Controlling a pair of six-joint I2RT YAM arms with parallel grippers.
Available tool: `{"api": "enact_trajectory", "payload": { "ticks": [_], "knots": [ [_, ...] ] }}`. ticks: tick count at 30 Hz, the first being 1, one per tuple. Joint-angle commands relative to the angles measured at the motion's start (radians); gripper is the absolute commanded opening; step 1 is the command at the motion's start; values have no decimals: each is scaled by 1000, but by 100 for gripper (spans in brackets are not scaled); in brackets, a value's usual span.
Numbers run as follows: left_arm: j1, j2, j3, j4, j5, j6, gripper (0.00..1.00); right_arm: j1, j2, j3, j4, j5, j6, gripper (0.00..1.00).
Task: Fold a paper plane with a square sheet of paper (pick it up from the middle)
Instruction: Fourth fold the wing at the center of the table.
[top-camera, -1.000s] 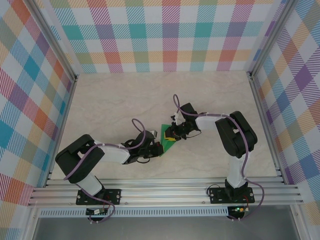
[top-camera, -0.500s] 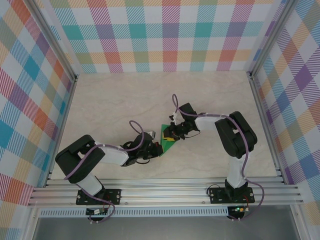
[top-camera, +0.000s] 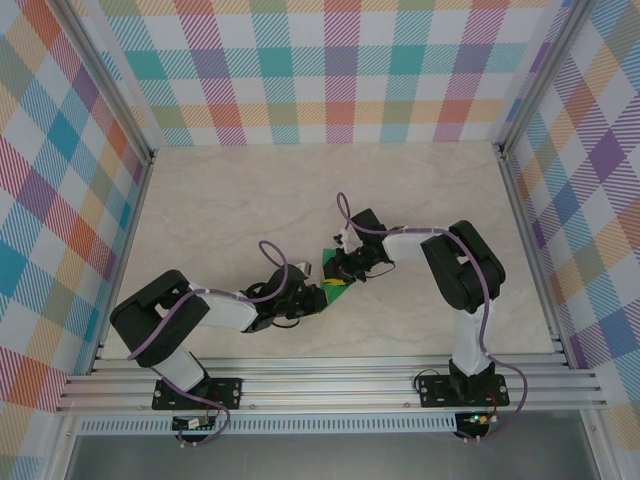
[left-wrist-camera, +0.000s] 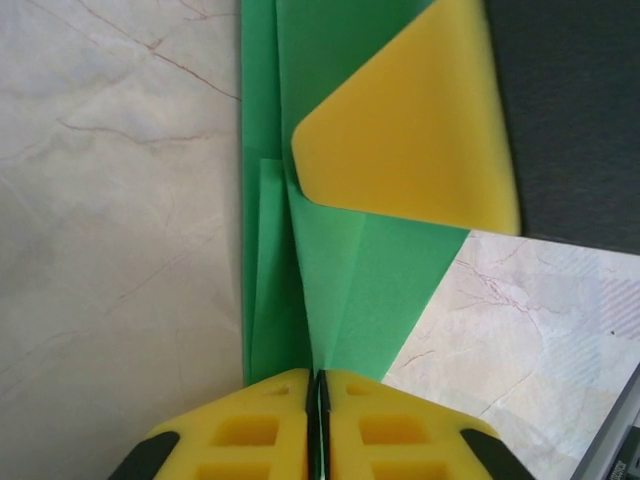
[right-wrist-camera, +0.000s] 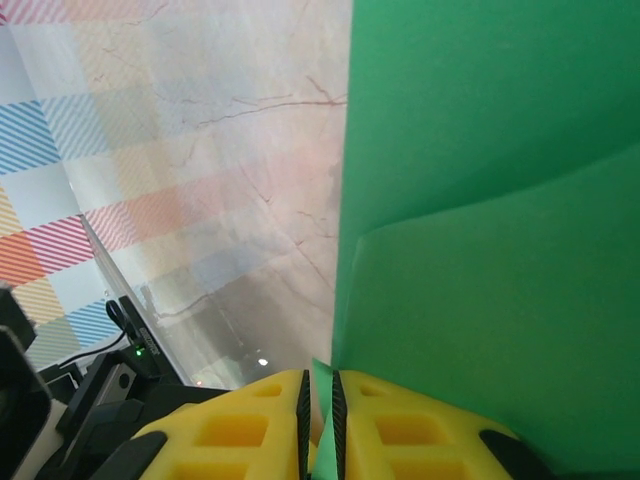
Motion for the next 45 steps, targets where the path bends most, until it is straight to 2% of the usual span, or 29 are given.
{"api": "enact_trajectory", "payload": {
  "ticks": [1, 7, 16, 27, 31, 38, 41, 45],
  "knots": [
    [-3, -18, -3, -112, 3, 30, 16, 3, 26, 16, -25, 37, -14, 16],
    [-9, -34, -15, -126, 1, 33, 15, 2, 24, 10, -27, 47, -13, 16],
    [-16, -45, -37, -118, -7, 26, 0, 3, 25, 7, -32, 51, -18, 16],
    [-13, -75, -60, -141, -32, -3, 0, 3, 40, 9, -39, 74, -23, 16],
    [-12, -77, -49, -163, -43, 5, 12, 2, 40, 6, -43, 75, -26, 16],
    [-12, -71, -21, -199, -24, 47, 17, 2, 41, 9, -41, 70, -25, 16],
    [-12, -63, -15, -201, -24, 53, 13, 2, 39, 7, -40, 70, -23, 16],
    [-10, -49, -26, -179, -16, 30, 0, 3, 40, 8, -37, 68, -21, 16]
  ]
}}
